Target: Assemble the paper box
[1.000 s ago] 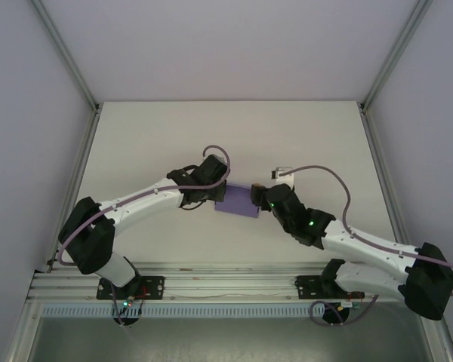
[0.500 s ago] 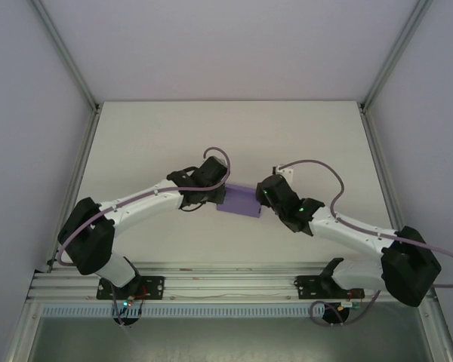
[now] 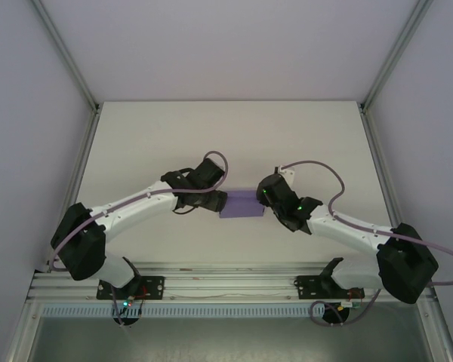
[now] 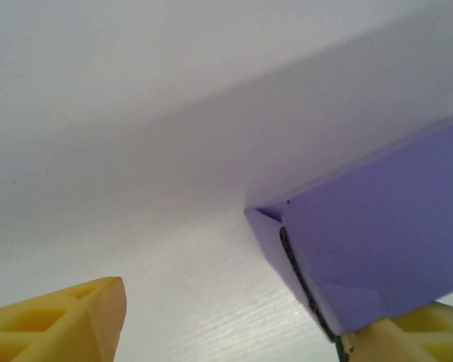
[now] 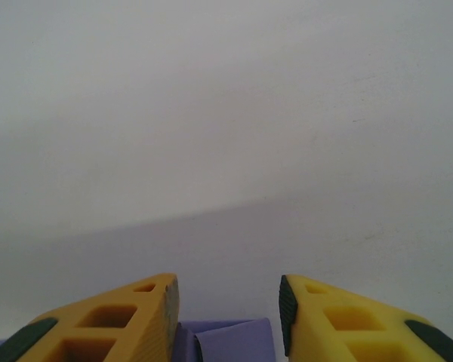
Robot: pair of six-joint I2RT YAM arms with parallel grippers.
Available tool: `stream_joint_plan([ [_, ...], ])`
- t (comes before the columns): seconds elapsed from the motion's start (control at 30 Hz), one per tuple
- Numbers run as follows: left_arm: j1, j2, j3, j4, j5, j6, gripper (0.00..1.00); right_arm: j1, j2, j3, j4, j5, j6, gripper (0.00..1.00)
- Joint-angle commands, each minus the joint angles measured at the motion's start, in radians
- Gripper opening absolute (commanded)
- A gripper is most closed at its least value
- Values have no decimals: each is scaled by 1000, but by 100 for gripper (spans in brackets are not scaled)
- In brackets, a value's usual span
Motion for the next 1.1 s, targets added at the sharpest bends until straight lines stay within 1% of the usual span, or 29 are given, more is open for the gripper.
stream_joint_plan([
  [0.0,-11,-39,30,-30,57,50,83,4,35,-37,-66,-40,15,38],
  [0.13,-5,-63,41,-36,64,52,98,4,48,-42,-66,-43,21,35],
  [0.17,-3,-70,39,-33,72,53,100,5,51,-47,-62,-43,25,35],
  [0.33,1,-116,30,10,162,40,100,4,67,-82,-14,-55,28,34],
  [0.43,11,-132,36,24,138,1,100,4,69,-95,9,-68,16,32],
  [0.53,51,-122,35,41,129,-80,100,4,63,-114,34,-77,3,32],
  [0.63,109,-101,18,88,169,-142,100,4,47,-137,60,-81,-2,31],
  [0.67,125,-93,2,115,198,-159,100,4,40,-143,65,-81,-3,31],
  [0.73,146,-76,-20,161,262,-169,96,5,28,-153,74,-85,-6,31],
  [0.83,149,-69,-60,197,292,-172,89,4,14,-165,77,-78,-7,31],
  [1.0,152,-101,-189,275,336,-209,76,4,12,-182,80,-71,3,30],
  [1.07,153,-114,-245,323,355,-220,73,4,15,-192,90,-80,4,30],
])
